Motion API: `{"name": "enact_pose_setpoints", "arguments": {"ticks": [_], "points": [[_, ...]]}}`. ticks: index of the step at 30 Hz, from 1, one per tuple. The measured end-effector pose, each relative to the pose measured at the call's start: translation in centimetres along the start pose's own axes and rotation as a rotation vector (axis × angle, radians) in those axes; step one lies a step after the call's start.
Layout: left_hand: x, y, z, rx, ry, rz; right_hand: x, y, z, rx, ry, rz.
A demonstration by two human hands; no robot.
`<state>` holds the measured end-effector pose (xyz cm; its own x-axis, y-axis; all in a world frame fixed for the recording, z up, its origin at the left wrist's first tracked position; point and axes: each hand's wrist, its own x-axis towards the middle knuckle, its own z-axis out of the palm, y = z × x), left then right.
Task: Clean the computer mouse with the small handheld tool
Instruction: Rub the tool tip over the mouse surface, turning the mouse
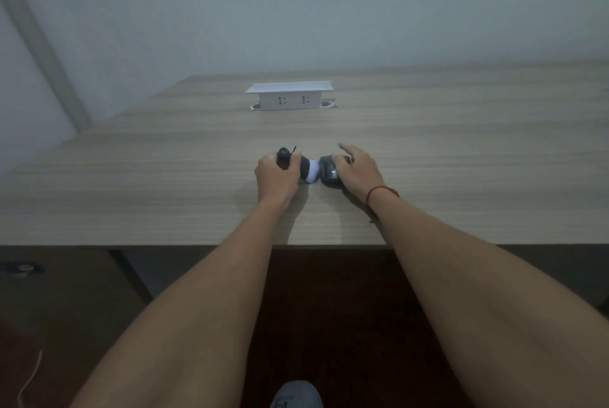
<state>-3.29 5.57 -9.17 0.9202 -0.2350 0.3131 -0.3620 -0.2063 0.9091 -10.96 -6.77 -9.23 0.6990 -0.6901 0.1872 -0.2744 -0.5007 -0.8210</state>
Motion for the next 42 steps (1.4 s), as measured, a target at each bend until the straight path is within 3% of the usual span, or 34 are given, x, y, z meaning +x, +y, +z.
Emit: {"name": "enact_pose_setpoints", "arguments": {"ticks": [7,13,17,20,25,30,35,38,42], "points": [[0.5,-0.3,0.4,-0.009,-0.005,-0.014,1.6,0.2,0.9,-0.084,-0.074,-0.072],[0.3,-0.1,0.5,0.014,-0.014,0.017,0.7,1.0,-0.2,-0.283,0.184,0.070],[0.0,0.0,0.4,0.017,-0.023,0.023,-0.9,1.2,-1.3,-0.292,0.300,0.153],[-0.2,0.1,0.2,0.016,-0.023,0.017,-1.7,1.9,-2.6,-0.274,0.239,0.092],[-0.9,0.4,0.1,-0.008,-0.033,0.010,-2.1,3.0,-3.5,-0.282,-0.054,-0.112],[-0.7,2.0,0.1,-0.145,0.171,-0.020,-2.1,3.1,-2.6,-0.400,-0.031,-0.171],[-0.4,2.8,1.3,0.059,0.014,0.126,-1.6,3.1,-2.1,-0.367,-0.054,-0.165],[0.4,2.3,1.1,0.198,-0.006,0.064,-1.4,2.8,-1.8,-0.268,-0.053,-0.159],[1.0,3.7,0.8,0.199,0.006,0.163,-0.9,2.6,-1.3,-0.240,-0.063,-0.157]]}}
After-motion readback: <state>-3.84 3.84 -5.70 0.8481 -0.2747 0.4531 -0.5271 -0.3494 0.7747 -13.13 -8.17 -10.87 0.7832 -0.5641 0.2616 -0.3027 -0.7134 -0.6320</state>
